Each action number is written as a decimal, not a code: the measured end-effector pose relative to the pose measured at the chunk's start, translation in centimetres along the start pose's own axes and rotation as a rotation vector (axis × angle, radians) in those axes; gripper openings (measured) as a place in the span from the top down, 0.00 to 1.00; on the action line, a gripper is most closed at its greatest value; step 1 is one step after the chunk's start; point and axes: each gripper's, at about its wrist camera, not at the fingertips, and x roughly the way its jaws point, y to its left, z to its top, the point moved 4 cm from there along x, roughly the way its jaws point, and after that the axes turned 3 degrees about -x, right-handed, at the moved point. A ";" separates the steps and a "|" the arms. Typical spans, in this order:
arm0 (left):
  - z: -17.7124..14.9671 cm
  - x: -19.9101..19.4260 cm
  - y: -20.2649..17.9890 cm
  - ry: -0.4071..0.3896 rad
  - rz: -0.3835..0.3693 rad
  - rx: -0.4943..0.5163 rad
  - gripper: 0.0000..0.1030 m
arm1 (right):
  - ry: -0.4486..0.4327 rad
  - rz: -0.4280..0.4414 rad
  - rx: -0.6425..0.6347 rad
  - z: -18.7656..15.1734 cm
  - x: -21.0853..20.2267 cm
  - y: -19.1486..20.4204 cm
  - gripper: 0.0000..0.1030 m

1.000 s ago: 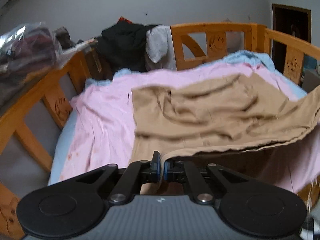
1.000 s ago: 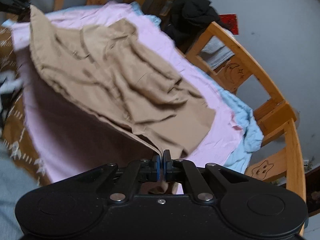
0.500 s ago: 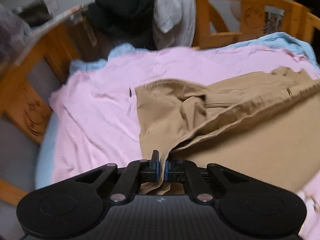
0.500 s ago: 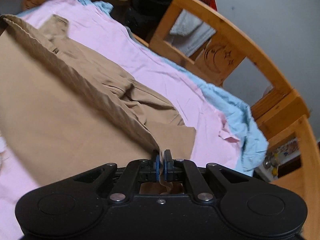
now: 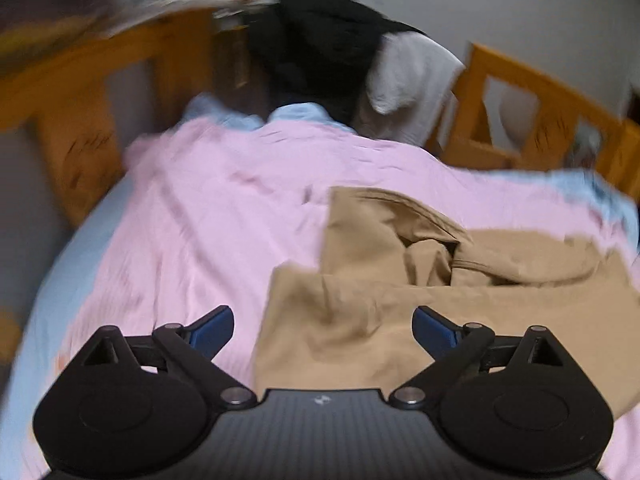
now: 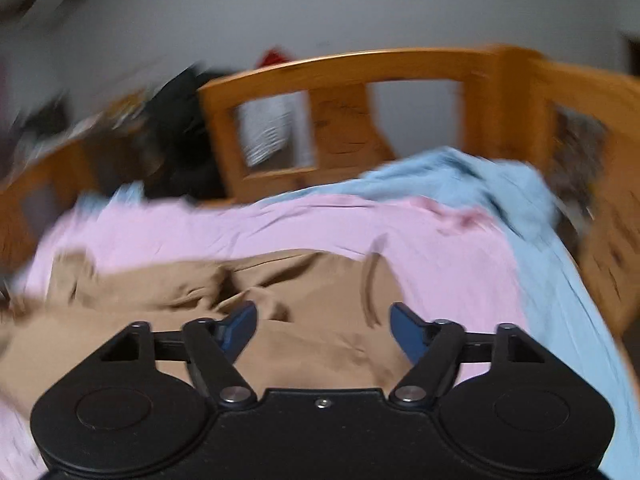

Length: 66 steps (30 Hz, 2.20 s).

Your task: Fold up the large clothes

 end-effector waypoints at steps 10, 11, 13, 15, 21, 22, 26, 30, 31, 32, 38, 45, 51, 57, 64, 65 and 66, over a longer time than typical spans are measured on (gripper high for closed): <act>-7.8 -1.1 4.7 0.120 -0.040 -0.239 0.74 | 0.149 -0.129 0.180 -6.5 0.0 -3.1 0.70; -7.9 -0.9 4.7 0.124 -0.020 -0.246 0.82 | 0.156 -0.141 0.180 -6.7 0.4 -3.0 0.74; -8.2 -0.8 4.5 0.122 0.029 -0.244 0.90 | 0.147 -0.182 0.165 -6.8 0.4 -2.9 0.84; -8.5 -0.3 3.8 0.131 0.074 -0.220 0.91 | 0.155 -0.217 0.170 -7.6 0.3 -2.9 0.90; -8.3 0.0 3.2 0.122 0.113 -0.167 0.83 | 0.166 -0.251 0.101 -8.8 1.1 -2.6 0.91; -8.2 -0.5 3.3 0.108 0.124 -0.167 0.73 | 0.160 -0.252 0.111 -8.7 0.7 -2.7 0.90; -8.4 -3.0 4.1 0.057 0.179 -0.201 0.29 | 0.127 -0.220 0.112 -7.5 -1.5 -1.8 0.46; -9.7 -6.0 3.4 0.000 0.124 -0.221 0.21 | 0.122 -0.177 0.199 -7.4 -3.9 -0.7 0.32; -10.2 -6.5 3.1 -0.005 0.091 -0.236 0.21 | 0.138 -0.174 0.231 -7.8 -4.3 -0.6 0.30; -10.7 -6.9 2.7 -0.005 0.041 -0.254 0.21 | 0.156 -0.165 0.275 -8.3 -4.6 -0.5 0.30; -12.4 -4.9 -0.3 0.071 -0.193 -0.377 0.21 | 0.223 -0.105 0.536 -10.4 -4.1 -1.7 0.31; -12.2 -2.1 -0.5 0.032 -0.160 -0.579 0.29 | 0.142 -0.120 0.703 -11.2 -3.8 -3.1 0.44; -11.8 -1.8 0.2 0.081 -0.060 -0.700 0.96 | 0.108 -0.160 0.727 -11.4 -4.7 -3.6 0.84; -10.5 -6.3 -0.4 0.005 -0.053 -0.670 1.00 | 0.073 -0.177 0.621 -9.0 -8.7 -1.9 0.91; -14.8 -10.4 1.2 0.053 -0.048 -0.629 1.00 | 0.167 -0.193 0.623 -10.3 -14.1 -1.5 0.92; -15.4 -10.3 1.2 0.052 -0.053 -0.615 1.00 | 0.186 -0.205 0.605 -10.8 -14.2 -1.3 0.91; -15.9 -10.1 1.4 0.039 -0.061 -0.614 0.99 | 0.203 -0.217 0.587 -11.2 -13.9 -1.2 0.91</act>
